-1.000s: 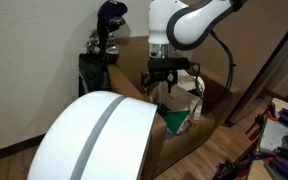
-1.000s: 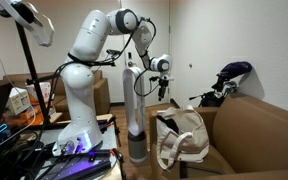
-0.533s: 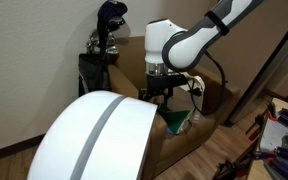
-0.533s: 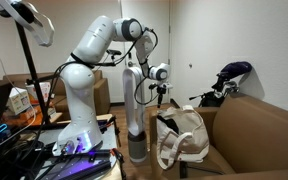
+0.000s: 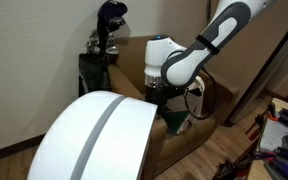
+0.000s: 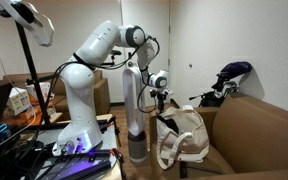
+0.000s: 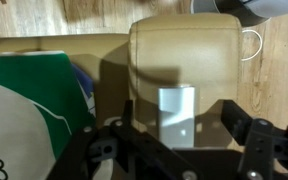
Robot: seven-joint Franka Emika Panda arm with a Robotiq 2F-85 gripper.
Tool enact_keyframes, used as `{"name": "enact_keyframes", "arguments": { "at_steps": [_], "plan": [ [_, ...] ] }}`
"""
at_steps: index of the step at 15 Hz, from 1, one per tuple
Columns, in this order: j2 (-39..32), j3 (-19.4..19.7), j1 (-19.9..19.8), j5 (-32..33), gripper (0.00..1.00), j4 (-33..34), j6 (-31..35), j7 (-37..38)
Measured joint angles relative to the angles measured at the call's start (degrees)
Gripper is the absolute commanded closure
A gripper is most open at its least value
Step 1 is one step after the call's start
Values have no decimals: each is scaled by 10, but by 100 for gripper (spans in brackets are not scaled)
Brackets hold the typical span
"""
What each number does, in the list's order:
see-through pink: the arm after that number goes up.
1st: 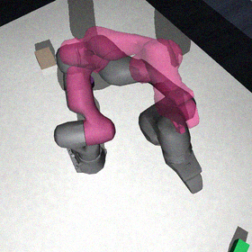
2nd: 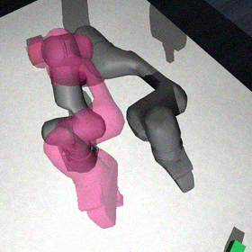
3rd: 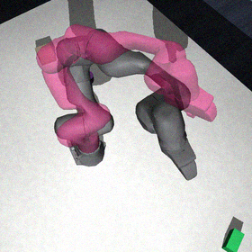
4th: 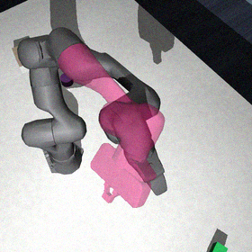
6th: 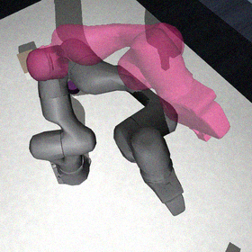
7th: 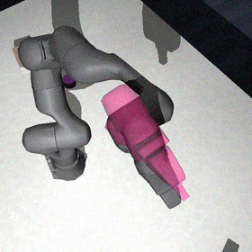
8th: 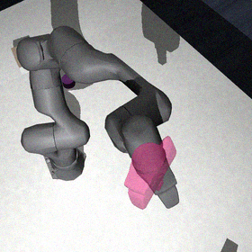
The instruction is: Turn the object on the arm of the sofa towards the left
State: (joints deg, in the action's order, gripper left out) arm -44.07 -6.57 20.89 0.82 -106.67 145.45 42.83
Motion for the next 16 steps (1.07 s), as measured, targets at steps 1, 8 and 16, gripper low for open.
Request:
{"name": "enact_keyframes", "arguments": {
  "at_steps": [1, 8, 16],
  "plan": [
    [-4, 1, 1, 0, 47, 1, 12, -9],
    [-3, 6, 1, -3, 89, 3, 24, -37],
    [7, 39, 20, 28, 88, 9, 36, -64]
  ]
}}
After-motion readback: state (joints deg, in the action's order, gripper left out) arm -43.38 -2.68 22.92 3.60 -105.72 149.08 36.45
